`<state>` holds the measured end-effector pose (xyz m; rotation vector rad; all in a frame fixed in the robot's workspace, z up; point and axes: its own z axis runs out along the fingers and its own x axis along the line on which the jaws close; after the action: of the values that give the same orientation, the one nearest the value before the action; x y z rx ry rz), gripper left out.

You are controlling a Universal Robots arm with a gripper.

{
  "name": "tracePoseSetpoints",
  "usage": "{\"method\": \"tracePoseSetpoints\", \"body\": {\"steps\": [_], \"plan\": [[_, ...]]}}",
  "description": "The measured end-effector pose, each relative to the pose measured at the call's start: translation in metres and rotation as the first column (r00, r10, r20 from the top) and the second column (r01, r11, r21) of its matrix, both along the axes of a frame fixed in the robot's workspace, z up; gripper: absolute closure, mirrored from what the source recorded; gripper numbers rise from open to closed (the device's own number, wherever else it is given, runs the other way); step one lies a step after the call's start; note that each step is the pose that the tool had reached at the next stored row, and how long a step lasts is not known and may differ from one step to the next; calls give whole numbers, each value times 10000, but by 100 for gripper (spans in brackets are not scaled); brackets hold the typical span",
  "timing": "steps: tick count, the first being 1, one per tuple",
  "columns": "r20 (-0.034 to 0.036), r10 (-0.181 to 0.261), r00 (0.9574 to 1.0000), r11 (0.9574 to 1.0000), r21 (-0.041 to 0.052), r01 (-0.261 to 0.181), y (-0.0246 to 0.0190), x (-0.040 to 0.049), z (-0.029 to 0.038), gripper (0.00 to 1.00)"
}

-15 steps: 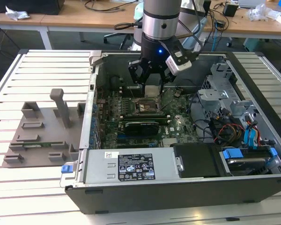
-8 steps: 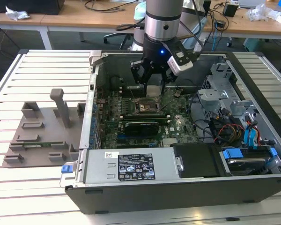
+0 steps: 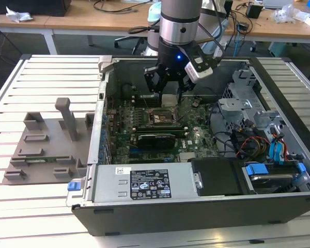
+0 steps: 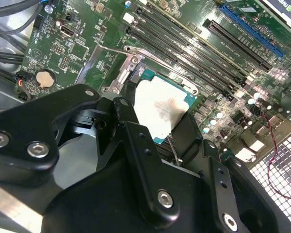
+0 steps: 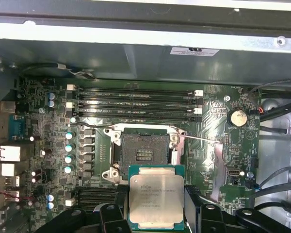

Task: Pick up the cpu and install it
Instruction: 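Pick up the cpu and move it towards the insertion slot, then place the cpu into insertion slot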

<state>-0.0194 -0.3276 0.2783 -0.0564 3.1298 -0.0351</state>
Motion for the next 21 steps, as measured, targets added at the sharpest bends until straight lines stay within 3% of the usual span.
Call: {"method": "tracePoseSetpoints", "body": {"steps": [6,13,17,21], "plan": [[0,-90,10000,10000,0,90,2,1,-1,45],[1,-1069,9943,9943,-29,1069,1,1,-5,45],[3,-1597,9872,9872,-35,1597,2,1,-8,45],[3,-2414,9704,9704,-36,2414,2,1,-12,45]]}}
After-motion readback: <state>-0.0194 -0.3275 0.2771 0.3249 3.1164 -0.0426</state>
